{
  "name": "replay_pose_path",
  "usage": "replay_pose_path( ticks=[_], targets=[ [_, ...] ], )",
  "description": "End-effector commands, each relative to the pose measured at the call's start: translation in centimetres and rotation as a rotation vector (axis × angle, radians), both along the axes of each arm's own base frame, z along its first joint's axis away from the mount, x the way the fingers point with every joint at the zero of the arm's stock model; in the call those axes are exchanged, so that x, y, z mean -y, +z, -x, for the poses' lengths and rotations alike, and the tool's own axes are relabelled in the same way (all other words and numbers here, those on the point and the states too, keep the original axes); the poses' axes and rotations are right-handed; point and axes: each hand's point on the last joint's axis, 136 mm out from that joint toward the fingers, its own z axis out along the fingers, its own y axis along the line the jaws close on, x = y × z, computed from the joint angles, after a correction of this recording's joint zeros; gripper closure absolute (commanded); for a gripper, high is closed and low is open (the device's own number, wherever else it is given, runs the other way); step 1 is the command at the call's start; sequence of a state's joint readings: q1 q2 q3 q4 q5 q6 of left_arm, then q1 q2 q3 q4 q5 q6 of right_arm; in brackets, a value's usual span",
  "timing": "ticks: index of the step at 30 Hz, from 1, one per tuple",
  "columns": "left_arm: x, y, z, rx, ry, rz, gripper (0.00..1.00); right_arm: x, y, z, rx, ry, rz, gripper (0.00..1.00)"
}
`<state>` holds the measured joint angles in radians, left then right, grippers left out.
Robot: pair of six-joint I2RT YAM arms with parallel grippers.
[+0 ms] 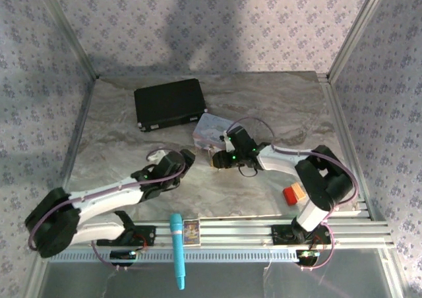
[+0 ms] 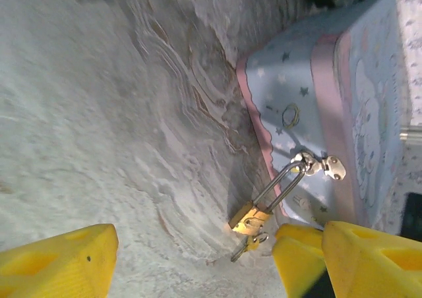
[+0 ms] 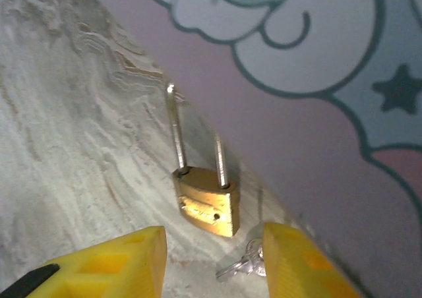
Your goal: Unlock the padlock with the key
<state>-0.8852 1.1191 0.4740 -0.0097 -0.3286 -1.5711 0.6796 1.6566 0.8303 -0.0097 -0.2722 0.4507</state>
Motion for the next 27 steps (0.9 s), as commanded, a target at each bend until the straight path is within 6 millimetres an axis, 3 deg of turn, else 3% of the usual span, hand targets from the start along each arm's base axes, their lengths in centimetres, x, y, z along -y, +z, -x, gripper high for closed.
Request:
replay_pose_path(
  ticks=[1,5,11,17,22,25,27],
  targets=[
    [-4.3,-1.1,1.0,-0.004,0.083,-0.123,0.19,0.0,-0.2,-1.4,0.053,-0.003,0.058,0.57],
    [-4.5,-0.5,1.3,0.035,0.079,-0.079,0.19,0.2,-1.5,-0.9,0.013,0.003,0.075,0.58],
    [-4.7,-0.2,1.4,0.040,0.070,-0.094,0.19,1.4,-2.7,2.1,-0.056,-0.009,0.119,0.59],
    [-4.4,-0.2,1.1,0.045,0.063,-0.103,0.19,1.9,-2.6,5.0,-0.090,0.001,0.102,0.59],
    [-4.0,-0.5,1.0,0.036,0.049,-0.105,0.19,2.1,-1.8,5.6,-0.063,0.000,0.103,0.57],
    [-3.6,-0.7,0.9,0.031,0.037,-0.108,0.19,2.4,-1.2,4.2,-0.039,-0.021,0.079,0.44],
    [-3.1,-0.5,0.8,0.031,0.020,-0.108,0.18,2.2,-0.7,3.4,-0.006,0.017,0.106,0.07]
  ],
)
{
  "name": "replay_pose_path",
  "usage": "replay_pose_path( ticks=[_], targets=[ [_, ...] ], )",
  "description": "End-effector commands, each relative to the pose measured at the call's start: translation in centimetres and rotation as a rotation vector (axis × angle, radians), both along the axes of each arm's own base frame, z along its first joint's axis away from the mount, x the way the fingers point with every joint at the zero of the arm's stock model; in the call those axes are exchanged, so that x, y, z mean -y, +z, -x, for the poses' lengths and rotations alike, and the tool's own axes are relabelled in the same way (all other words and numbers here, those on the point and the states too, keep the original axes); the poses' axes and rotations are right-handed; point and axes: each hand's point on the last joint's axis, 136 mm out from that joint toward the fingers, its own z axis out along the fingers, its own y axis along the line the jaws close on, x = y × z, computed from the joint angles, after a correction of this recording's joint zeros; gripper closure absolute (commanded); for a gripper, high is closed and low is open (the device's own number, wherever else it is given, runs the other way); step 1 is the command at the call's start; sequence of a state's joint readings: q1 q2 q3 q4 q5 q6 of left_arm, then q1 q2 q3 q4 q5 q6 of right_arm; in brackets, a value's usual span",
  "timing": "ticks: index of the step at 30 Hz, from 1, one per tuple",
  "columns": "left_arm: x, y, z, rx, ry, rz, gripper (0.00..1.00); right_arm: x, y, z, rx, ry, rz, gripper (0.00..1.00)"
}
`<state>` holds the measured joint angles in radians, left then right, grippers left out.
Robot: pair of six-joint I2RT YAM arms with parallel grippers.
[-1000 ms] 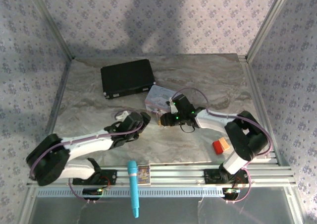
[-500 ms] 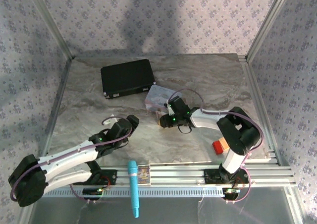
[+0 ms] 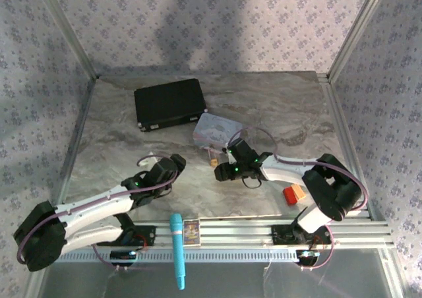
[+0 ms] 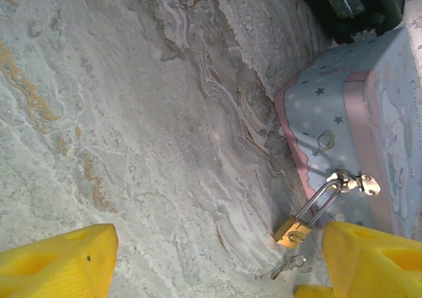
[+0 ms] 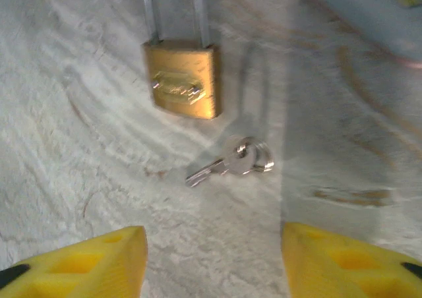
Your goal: Unlock the padlock with the key
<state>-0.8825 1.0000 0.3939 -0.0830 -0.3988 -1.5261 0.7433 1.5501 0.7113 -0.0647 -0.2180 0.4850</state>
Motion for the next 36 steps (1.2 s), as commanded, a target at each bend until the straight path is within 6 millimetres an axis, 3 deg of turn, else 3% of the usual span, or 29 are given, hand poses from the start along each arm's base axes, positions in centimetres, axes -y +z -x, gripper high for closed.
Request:
replay_pose_path(
  ticks=[1,4,8,15,27,32,36],
  targets=[
    [0.3,0.5,-0.4,0.000,-0.010,-0.018,0.17,0.2,0.9,-1.4,0.054,0.026,0.055,0.04],
    [0.7,0.7,-0.4,-0.001,-0.020,-0.016,0.17,-0.3,1.5,-2.7,0.103,0.038,0.070,0.09],
    [1.1,0.5,-0.5,-0.003,-0.028,-0.012,0.17,-1.5,1.4,-4.2,0.113,0.060,0.040,0.36],
    [2.5,0.2,-0.7,-0.016,-0.060,0.000,0.18,-2.5,-0.7,-5.1,0.103,0.088,0.090,0.61],
    [3.6,-0.8,-1.1,-0.037,-0.078,-0.009,0.18,-0.7,-2.0,-0.9,0.024,0.088,0.145,0.73],
    [4.2,-1.0,-1.2,-0.045,-0.090,-0.002,0.19,1.0,-2.2,-0.5,0.008,0.055,0.192,0.74],
    [4.5,-1.3,-1.2,-0.054,-0.095,0.003,0.19,-0.2,-1.5,0.7,-0.017,0.092,0.110,0.74]
  ],
)
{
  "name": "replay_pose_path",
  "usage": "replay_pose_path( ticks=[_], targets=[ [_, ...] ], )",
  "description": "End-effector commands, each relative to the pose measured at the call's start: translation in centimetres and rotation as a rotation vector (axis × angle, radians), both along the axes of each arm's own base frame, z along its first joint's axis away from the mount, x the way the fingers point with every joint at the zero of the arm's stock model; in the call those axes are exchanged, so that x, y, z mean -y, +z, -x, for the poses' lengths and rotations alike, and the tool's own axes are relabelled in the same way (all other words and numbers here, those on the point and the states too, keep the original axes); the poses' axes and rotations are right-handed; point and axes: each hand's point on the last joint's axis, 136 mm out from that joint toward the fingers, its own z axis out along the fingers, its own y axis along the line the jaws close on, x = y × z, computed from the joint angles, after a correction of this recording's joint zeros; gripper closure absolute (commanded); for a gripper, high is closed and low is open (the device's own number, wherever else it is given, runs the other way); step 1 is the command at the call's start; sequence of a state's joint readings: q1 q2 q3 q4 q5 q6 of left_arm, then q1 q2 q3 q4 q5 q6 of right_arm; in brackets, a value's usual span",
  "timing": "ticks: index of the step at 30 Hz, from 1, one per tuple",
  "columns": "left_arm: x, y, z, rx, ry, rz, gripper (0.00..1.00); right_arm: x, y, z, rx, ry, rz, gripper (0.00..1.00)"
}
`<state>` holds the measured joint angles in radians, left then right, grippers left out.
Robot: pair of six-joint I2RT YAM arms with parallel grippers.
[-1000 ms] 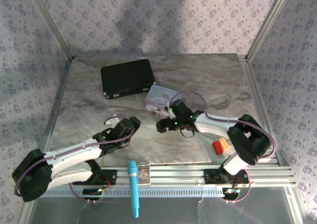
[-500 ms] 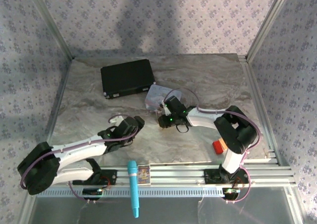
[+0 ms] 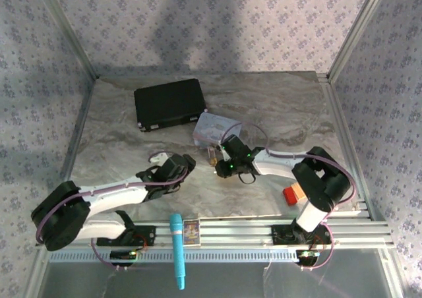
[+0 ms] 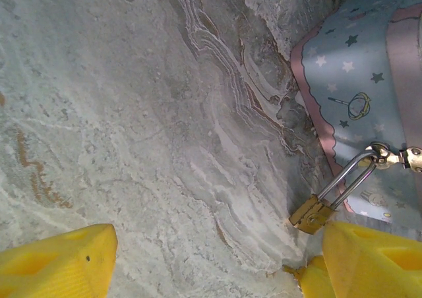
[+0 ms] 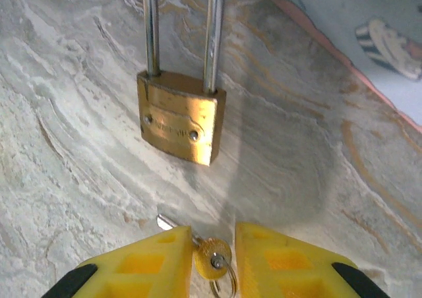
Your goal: Unlock the padlock with the key
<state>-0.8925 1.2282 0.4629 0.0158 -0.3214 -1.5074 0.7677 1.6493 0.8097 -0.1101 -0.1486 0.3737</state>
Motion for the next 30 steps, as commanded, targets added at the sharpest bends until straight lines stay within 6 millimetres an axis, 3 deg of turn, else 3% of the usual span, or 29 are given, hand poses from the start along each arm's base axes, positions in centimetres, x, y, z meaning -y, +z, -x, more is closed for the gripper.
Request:
replay_pose_path(
  ticks=[1,6,15,30],
  targets=[
    [1.2,1.0,-0.5,0.020,-0.018,0.031,0.19,0.3,-0.6,2.6,-0.100,0.020,-0.017,0.74],
    [1.2,0.9,-0.4,0.015,-0.018,0.034,0.19,-0.8,-0.1,3.6,-0.106,0.068,-0.049,0.74],
    [1.2,0.9,-0.3,0.013,-0.018,0.037,0.19,1.5,0.6,1.6,0.000,-0.006,0.072,0.74],
    [1.0,0.6,0.1,0.007,-0.011,0.037,0.19,-0.7,0.1,1.8,0.023,0.032,0.093,0.66]
  ],
)
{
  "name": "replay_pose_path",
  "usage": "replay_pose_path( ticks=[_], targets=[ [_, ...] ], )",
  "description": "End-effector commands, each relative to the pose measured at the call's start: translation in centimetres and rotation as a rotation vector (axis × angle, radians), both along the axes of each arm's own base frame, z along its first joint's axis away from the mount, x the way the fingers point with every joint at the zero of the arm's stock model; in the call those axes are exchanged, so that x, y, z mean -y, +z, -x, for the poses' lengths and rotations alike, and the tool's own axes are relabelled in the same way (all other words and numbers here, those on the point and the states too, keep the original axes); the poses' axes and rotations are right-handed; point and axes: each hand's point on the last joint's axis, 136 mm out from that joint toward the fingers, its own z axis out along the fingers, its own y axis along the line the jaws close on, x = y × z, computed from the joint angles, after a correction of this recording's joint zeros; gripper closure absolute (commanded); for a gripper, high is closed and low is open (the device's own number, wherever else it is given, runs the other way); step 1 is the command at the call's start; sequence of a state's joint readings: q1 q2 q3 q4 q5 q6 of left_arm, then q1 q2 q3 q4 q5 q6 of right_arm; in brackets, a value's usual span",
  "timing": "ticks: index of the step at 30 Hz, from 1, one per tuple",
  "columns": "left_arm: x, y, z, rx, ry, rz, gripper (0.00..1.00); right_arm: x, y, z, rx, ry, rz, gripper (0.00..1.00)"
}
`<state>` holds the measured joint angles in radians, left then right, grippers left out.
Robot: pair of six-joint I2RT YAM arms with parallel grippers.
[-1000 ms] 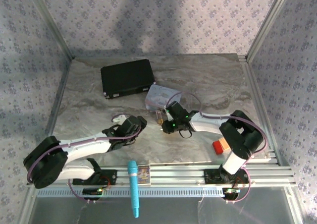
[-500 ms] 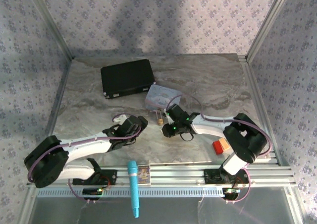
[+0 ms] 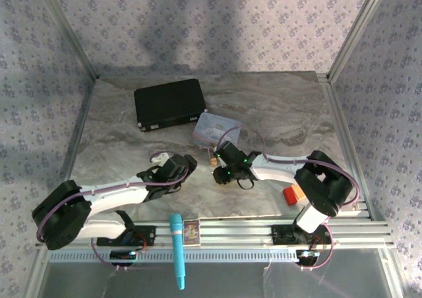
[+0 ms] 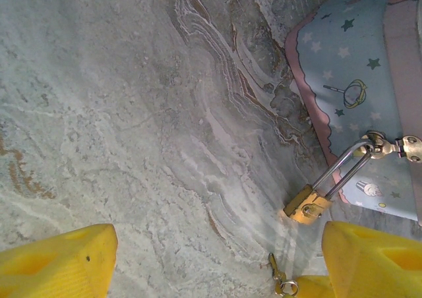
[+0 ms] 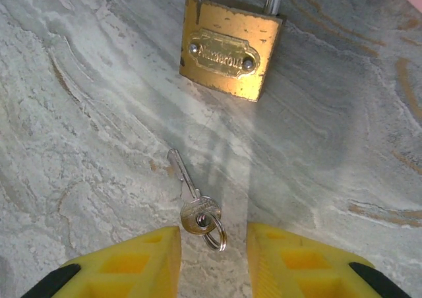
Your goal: Unlock the padlock with the key
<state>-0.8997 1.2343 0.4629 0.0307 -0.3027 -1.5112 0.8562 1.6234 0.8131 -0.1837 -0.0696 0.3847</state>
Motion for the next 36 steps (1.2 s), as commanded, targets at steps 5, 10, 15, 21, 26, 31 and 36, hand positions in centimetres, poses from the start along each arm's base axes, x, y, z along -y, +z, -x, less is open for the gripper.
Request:
replay_pose_path(
  ticks=[5,10,15,21,26,31,36],
  targets=[
    [0.4,0.5,-0.1,0.010,0.010,0.021,0.19,-0.5,-0.9,-0.3,0.003,0.006,0.056,0.67],
    [0.2,0.4,-0.1,0.007,0.015,0.021,0.19,-0.4,-2.2,0.3,0.006,0.027,0.128,0.71],
    [0.0,0.2,0.0,0.004,0.023,0.017,0.19,-0.5,-3.7,1.2,-0.025,0.048,0.154,0.83],
    [-0.2,0.0,0.1,-0.001,0.025,0.006,0.19,-0.7,-3.0,1.1,-0.033,0.049,0.107,0.98],
    [0.2,0.0,-0.1,-0.004,0.012,0.002,0.24,-0.9,-1.2,0.6,-0.053,0.031,0.009,1.00],
    [0.8,0.2,-0.3,0.002,0.004,0.014,0.26,-1.0,0.4,0.1,-0.055,0.012,-0.054,1.00],
    [1.4,0.8,-0.5,0.011,0.001,0.053,0.27,-1.2,1.7,-0.1,-0.070,-0.014,-0.129,1.00]
  ],
)
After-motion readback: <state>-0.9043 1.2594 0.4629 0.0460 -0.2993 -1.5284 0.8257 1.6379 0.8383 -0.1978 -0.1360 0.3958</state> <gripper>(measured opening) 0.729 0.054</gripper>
